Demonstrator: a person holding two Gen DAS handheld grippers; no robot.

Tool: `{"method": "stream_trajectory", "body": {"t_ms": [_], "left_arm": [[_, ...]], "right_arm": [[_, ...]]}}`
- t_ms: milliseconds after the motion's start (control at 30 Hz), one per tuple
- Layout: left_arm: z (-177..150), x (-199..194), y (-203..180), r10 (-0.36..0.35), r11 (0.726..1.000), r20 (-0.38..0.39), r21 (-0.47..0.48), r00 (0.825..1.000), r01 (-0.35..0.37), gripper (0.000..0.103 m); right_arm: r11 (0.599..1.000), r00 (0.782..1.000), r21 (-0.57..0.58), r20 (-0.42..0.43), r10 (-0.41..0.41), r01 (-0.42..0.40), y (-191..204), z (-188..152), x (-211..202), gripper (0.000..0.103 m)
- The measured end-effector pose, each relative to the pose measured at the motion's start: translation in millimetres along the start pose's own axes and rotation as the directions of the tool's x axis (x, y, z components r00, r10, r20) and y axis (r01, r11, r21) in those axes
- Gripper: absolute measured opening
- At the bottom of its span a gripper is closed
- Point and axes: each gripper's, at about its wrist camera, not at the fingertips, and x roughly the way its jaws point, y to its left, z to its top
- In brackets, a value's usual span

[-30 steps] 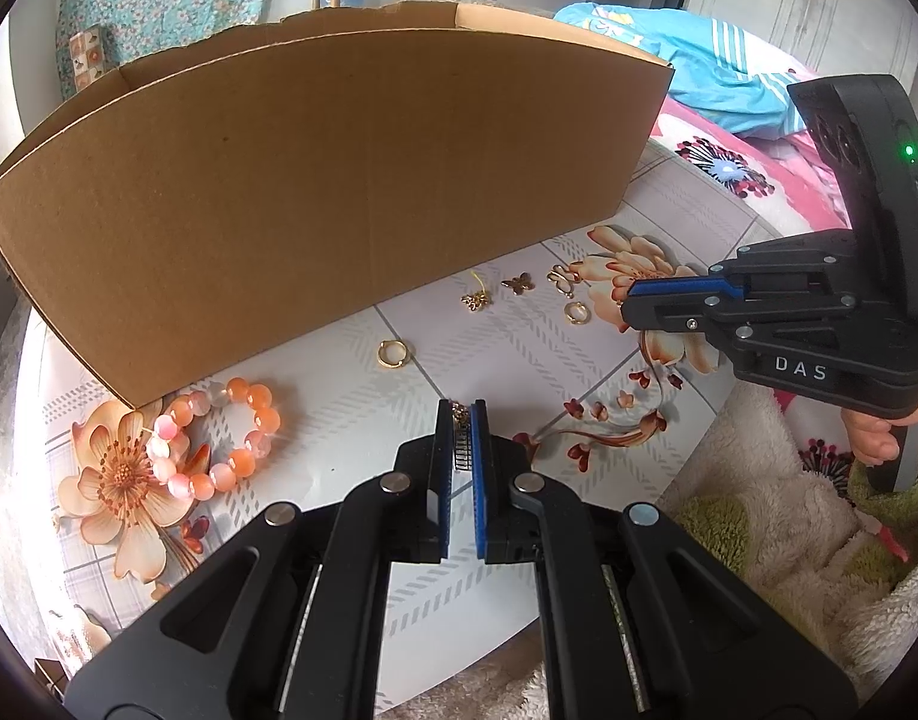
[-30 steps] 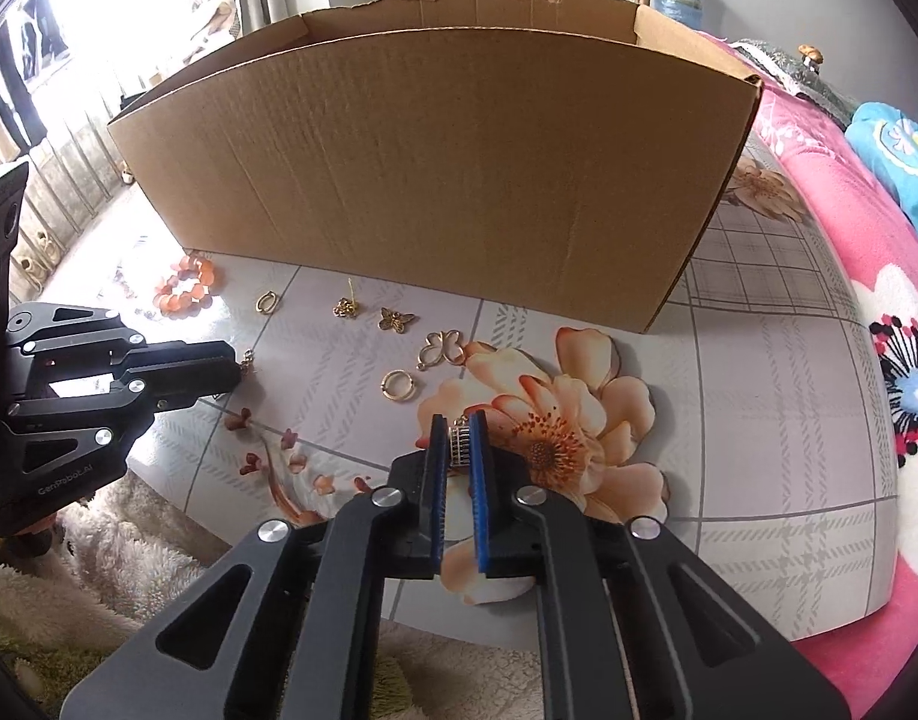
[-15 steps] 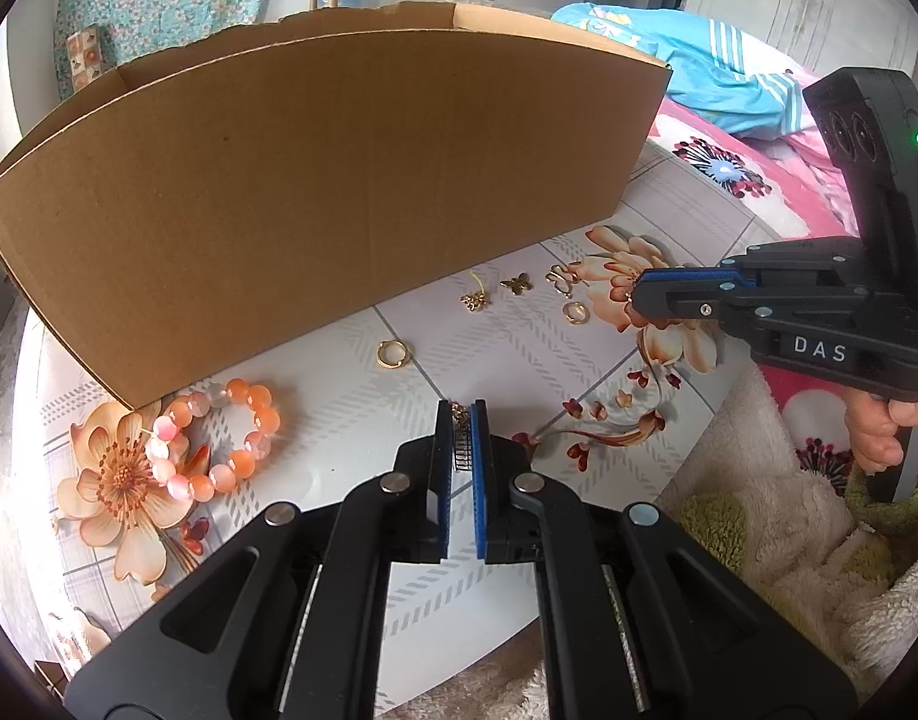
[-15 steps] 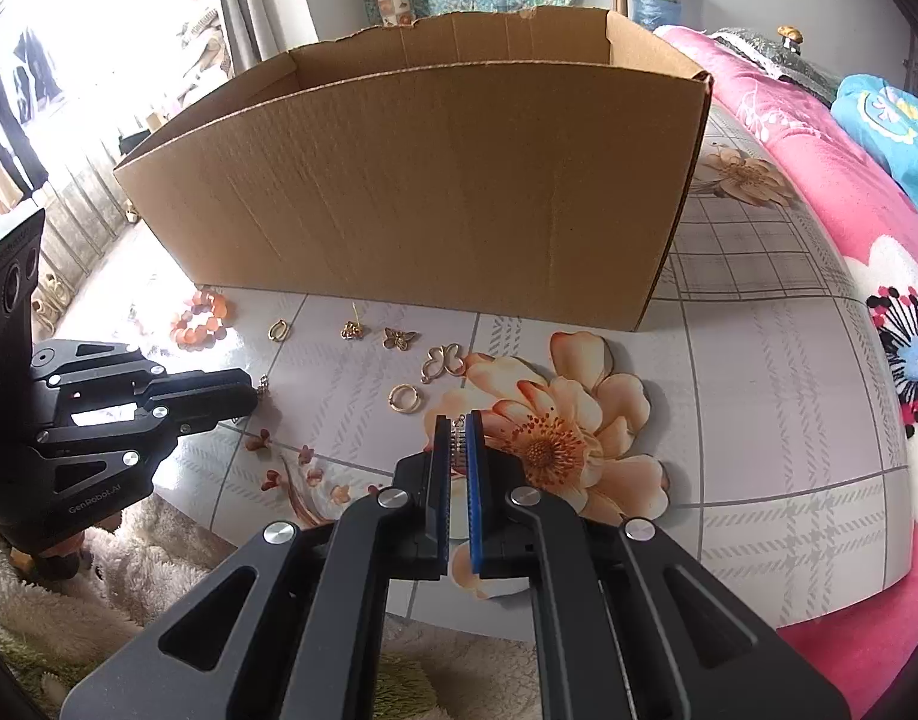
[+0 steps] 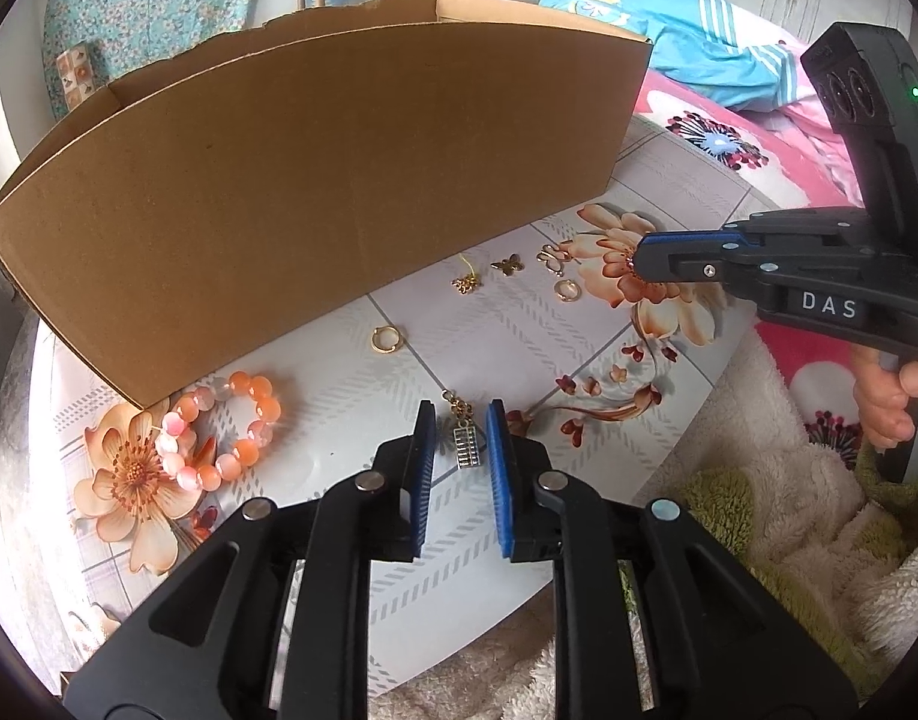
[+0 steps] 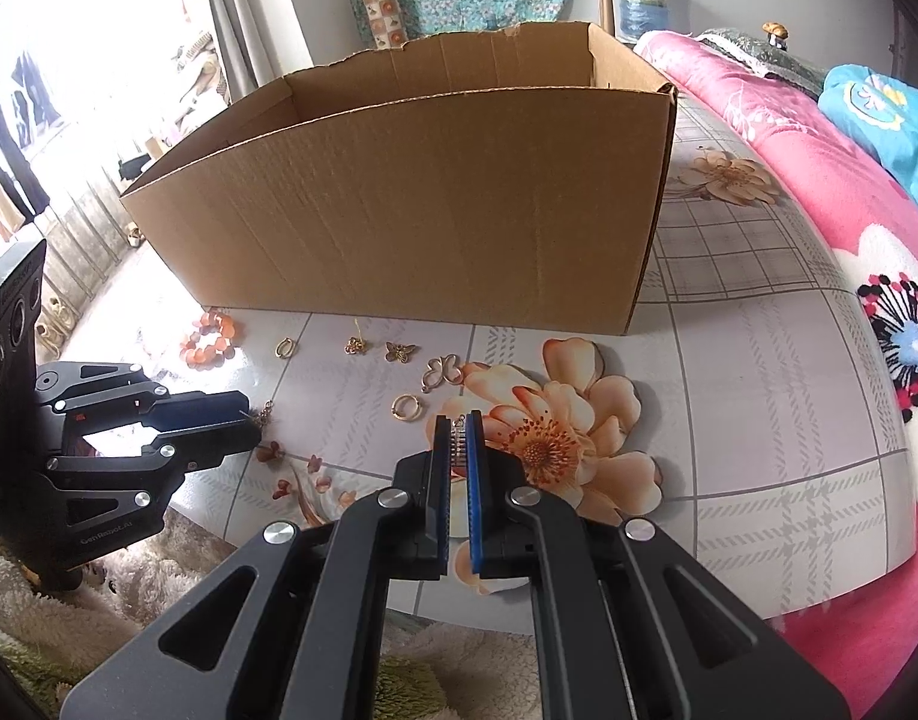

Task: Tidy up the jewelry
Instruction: 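Carry both held charms with both tools over the cardboard box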

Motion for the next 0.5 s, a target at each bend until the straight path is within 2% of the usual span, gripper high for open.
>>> {"method": "stream_trajectory", "body": {"t_ms": [33,100,200,300,500], "left_arm": [[1.0,1.1,-1.6,0.010,1.000,-0.002,0.009,1.000,-0.010,0.015],[2.3,3.0,-5.0,0.053,0.998,-0.007,0.033,0.999,-0.053,0.006],[4.6,3.6,-7.1,0.062,0.996,-0.015,0.059,0.998,-0.061,0.006],[4.6,1.7,-3.8,0.035,0.999,-0.010,0.041,0.999,-0.035,0.006],[11.8,-33.6,4.2,-0.018,1.000,0.077,0.016,0.997,0.017,0.006]], "right_arm": [[1.000,1.000,0.003,0.003,0.000,0.000,-0.2,-0.4,-0.6,0.005],[1.000,1.000,0.009,0.008,0.001,-0.001,-1.1,-0.9,-1.9,0.005],[1.000,1.000,0.019,0.017,0.001,-0.001,-2.5,-1.8,-3.8,0.005],[1.000,1.000,0.025,0.030,0.003,-0.004,-3.7,-2.6,-6.6,0.005],[1.000,0.997,0.014,0.070,0.013,-0.014,-0.5,2.8,-22.2,0.005]]}}
